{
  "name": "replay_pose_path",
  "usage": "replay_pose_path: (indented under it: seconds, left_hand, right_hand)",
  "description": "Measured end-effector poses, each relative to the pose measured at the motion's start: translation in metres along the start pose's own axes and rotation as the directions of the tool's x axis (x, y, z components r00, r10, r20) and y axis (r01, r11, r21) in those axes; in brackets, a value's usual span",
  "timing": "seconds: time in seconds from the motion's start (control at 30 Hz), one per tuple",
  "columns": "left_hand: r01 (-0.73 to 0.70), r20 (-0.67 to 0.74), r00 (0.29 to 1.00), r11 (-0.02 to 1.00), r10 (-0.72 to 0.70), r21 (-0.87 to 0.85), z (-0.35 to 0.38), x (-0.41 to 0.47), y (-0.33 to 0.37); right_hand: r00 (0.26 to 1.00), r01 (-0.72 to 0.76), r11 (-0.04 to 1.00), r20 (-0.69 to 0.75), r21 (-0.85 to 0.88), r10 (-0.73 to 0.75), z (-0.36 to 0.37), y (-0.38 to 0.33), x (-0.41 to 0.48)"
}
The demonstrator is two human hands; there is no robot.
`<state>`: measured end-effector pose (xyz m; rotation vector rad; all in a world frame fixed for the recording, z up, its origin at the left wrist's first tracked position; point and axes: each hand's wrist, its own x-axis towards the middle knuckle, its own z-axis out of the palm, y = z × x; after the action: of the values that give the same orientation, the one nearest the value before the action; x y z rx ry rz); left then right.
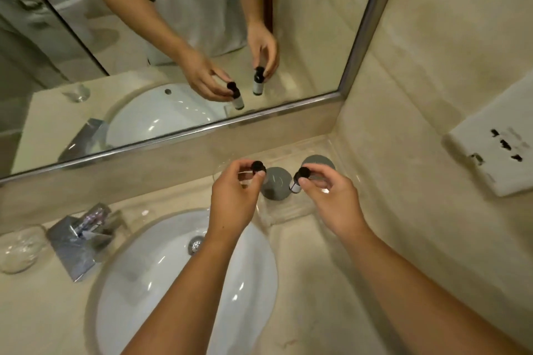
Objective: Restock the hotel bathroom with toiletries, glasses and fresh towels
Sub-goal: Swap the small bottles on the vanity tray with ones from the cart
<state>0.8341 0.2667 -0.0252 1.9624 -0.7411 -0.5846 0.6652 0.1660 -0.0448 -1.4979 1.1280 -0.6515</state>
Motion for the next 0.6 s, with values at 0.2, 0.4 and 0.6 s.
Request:
replay_pose_path:
  seconds: [0.2, 0.4, 0.6]
  left_hand:
    - [-0.079, 0.065, 0.996, 0.979, 0.068, 0.187, 0.015, 0.064, -0.013]
    - [-0.095, 0.110, 0.991, 0.970, 0.072, 0.224, 0.024, 0.090, -0.026]
    - [-0.119, 0.119, 0.989, 0.963, 0.092, 0.243, 0.025, 0.098, -0.036]
  right_hand:
    - [1.000, 0.021, 0.997, 0.004, -0.071, -0.021, 0.020, 0.004, 0.055]
    - [0.999, 0.022, 0.984, -0.023, -0.179, -0.027, 0.031, 0.013, 0.088]
    - [1.000, -0.001, 0.982, 0.022, -0.189, 0.005, 0.039, 0.014, 0.100]
